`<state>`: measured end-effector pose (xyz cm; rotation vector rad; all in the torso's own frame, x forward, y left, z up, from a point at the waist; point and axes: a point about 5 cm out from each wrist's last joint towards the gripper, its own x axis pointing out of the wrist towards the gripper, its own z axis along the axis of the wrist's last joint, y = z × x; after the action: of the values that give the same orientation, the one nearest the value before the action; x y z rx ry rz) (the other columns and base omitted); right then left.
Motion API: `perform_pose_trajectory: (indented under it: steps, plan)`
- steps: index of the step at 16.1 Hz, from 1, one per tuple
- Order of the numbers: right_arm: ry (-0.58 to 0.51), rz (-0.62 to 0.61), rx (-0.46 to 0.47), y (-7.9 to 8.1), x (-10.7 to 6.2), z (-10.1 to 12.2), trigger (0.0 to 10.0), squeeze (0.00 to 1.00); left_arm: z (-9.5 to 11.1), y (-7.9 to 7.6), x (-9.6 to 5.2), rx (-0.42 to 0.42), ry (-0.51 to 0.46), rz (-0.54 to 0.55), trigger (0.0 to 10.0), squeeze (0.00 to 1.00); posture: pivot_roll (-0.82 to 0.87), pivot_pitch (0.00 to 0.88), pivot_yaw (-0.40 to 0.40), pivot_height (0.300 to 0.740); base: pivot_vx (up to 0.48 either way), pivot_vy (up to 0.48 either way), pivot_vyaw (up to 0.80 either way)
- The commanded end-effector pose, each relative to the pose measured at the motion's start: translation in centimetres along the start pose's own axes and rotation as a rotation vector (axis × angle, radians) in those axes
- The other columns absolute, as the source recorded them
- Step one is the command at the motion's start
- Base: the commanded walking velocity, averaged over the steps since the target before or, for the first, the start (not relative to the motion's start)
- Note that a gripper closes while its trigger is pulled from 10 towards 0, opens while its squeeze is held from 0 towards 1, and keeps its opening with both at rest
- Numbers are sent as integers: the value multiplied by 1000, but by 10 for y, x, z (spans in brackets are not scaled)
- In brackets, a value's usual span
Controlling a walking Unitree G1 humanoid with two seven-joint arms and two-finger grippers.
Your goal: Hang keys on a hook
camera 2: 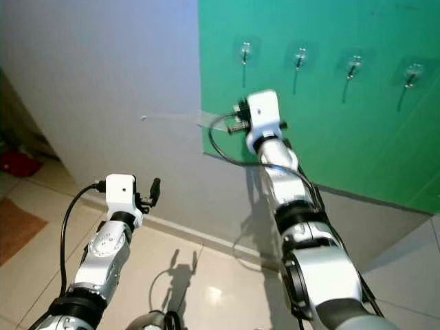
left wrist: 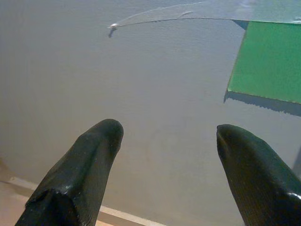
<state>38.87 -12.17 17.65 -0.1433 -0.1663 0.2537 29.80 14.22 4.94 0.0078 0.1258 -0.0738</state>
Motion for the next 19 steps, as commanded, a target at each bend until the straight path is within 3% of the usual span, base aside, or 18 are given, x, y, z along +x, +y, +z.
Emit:
perform_pose_trajectory:
  steps: [1, 12, 19]
  plan:
    - [-41, 3, 6, 0, 6, 14, 0, 0, 2, -1, 1, -1, -4, -5, 10000, 0, -63, 0, 15, 740, 0, 0, 0]
    - [-167, 22, 13, -1, 22, 61, 0, 0, 3, 0, 2, -6, -6, 9, 10000, 0, -53, 0, 0, 740, 0, 0, 0]
    - [-112, -24, 2, -9, 22, 50, 0, 0, 3, 0, 2, -8, -3, 12, 10000, 0, -50, 0, 1, 740, 0, 0, 0]
